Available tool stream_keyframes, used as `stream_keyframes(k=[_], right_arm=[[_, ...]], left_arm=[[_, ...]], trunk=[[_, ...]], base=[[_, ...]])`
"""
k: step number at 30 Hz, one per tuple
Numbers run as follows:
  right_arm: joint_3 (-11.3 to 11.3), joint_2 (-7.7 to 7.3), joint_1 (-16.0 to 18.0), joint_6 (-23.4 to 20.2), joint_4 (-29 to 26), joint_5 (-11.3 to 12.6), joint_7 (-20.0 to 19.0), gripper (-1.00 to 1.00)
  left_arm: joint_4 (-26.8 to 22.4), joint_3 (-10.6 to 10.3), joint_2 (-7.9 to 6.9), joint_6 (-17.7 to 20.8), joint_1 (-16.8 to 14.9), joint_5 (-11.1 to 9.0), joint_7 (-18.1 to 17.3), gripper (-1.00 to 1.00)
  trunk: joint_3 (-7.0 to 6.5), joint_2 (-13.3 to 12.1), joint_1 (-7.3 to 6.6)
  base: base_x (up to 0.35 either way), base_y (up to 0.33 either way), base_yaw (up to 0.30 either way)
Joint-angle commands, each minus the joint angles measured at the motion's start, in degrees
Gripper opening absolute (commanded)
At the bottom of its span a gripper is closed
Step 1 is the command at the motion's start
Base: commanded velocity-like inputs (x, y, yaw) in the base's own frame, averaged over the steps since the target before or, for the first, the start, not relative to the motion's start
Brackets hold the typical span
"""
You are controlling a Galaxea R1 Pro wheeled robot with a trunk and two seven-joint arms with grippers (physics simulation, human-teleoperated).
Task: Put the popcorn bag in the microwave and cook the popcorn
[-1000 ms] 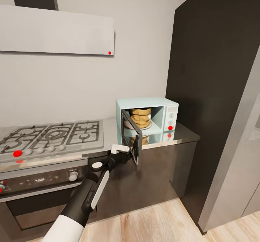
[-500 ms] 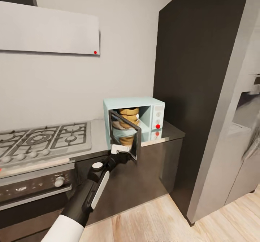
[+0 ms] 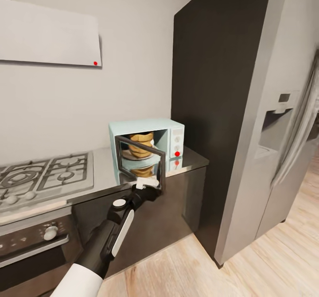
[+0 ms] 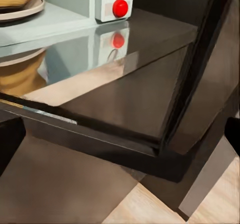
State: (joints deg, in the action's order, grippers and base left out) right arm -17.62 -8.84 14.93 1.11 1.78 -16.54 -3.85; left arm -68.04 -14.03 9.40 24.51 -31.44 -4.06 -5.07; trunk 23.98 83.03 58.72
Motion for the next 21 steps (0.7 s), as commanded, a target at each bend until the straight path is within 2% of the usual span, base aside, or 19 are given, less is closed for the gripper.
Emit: stream_keyframes(k=[1,5,7,8,10,15,16,21], right_arm=[[-0.5,-0.03,0.1,0.1,0.2,-0.5,-0.1,1.00],[-0.5,-0.03,0.1,0.1,0.2,-0.5,-0.1,1.00],[-0.6,-0.03,0.1,0.1,0.2,-0.5,-0.1,1.00],[-0.5,-0.08,0.1,0.1,0.2,-0.5,-0.1,1.00],[-0.5,-0.11,0.1,0.1,0.2,-0.5,-0.1,1.00],[-0.5,-0.12,0.1,0.2,0.2,-0.5,-0.2,1.00],[-0.4,-0.01,0.1,-0.1,0.2,-0.7,-0.2,1.00],[-0.4,-0.17,0.1,-0.1,0.2,-0.8,-0.2,1.00]], left_arm=[[-0.1,0.1,0.00,0.4,0.0,-0.4,0.0,1.00],[-0.8,0.1,-0.07,0.3,0.0,-0.3,0.7,1.00],[-0.8,-0.1,-0.08,0.3,0.0,-0.3,4.0,1.00],[-0.9,-0.2,-0.12,0.3,0.0,-0.4,6.9,1.00],[-1.3,-0.2,-0.22,0.2,0.0,-0.4,8.9,1.00],[-2.6,-0.3,-0.41,0.2,0.0,-0.5,9.3,1.00],[-2.9,-0.5,-0.06,-0.2,0.0,-1.7,8.8,1.00],[-4.5,-0.6,0.19,-0.2,0.0,-2.0,8.9,1.00]], trunk=[[0.07,0.0,0.00],[0.07,0.0,0.00],[0.07,0.0,0.00],[0.07,0.0,0.00],[0.07,0.0,0.00],[0.07,0.0,0.00],[0.07,0.0,0.00],[0.07,0.0,0.00]], base=[[0.000,0.000,-0.242],[0.000,0.000,-0.242],[0.000,0.000,-0.242],[0.000,0.000,-0.156],[0.000,0.000,-0.060],[0.000,0.000,-0.008],[0.000,0.000,0.000],[0.000,0.000,0.000]])
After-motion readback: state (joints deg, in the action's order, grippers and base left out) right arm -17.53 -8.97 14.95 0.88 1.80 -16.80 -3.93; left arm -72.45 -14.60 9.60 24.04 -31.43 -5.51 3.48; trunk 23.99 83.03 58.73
